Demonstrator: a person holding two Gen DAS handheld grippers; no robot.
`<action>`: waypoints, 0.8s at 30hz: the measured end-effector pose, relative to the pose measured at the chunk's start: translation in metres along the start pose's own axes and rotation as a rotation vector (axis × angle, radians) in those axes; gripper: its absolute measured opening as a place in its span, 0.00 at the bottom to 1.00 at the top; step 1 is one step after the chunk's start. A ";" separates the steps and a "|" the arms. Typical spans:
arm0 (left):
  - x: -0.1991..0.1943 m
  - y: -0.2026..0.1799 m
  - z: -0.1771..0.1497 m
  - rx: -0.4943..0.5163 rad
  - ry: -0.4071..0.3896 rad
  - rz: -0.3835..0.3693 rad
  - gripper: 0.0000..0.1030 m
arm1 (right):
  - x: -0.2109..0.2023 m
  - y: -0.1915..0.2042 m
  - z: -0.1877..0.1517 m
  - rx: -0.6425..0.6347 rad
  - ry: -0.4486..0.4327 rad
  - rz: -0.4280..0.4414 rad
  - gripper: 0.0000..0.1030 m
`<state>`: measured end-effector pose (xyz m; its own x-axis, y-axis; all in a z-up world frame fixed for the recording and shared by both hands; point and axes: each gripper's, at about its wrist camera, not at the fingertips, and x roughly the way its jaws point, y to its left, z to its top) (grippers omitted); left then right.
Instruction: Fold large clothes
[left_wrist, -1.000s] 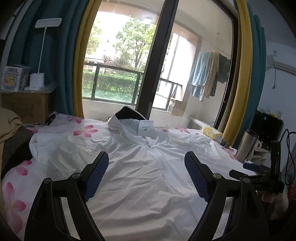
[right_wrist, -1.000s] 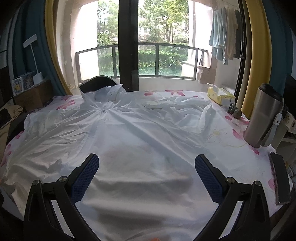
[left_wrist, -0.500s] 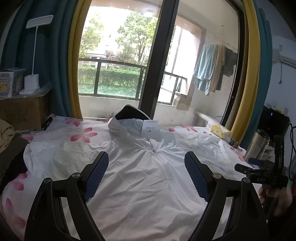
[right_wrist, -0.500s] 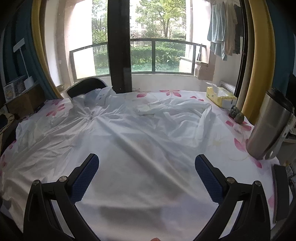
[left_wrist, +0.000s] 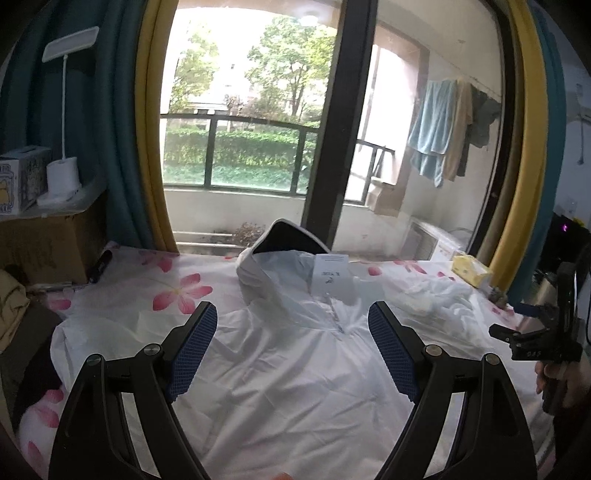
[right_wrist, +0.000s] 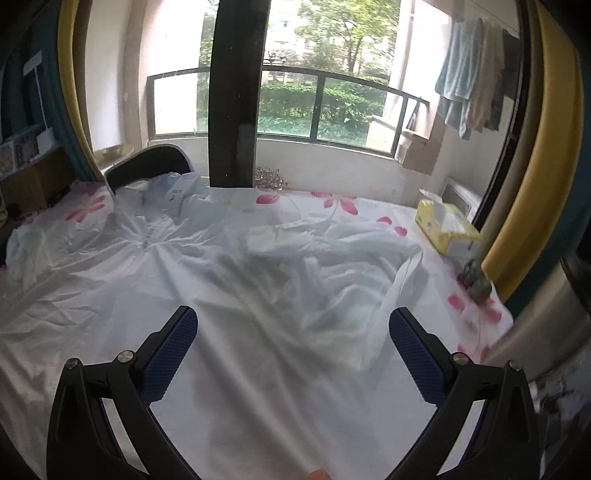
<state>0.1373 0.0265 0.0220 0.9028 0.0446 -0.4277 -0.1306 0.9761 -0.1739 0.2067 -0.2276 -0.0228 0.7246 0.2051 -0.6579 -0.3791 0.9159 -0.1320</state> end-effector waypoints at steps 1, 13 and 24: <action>0.005 0.001 0.000 -0.006 0.010 0.000 0.84 | 0.004 -0.001 0.003 -0.014 0.006 0.004 0.99; 0.060 0.025 -0.011 -0.084 0.107 0.014 0.84 | 0.079 0.017 0.027 -0.232 0.123 0.053 0.65; 0.080 0.046 -0.020 -0.124 0.151 0.033 0.84 | 0.132 0.039 0.042 -0.314 0.174 0.087 0.51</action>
<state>0.1955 0.0708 -0.0384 0.8268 0.0342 -0.5614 -0.2165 0.9406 -0.2615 0.3116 -0.1504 -0.0836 0.5835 0.1910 -0.7893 -0.6127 0.7415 -0.2735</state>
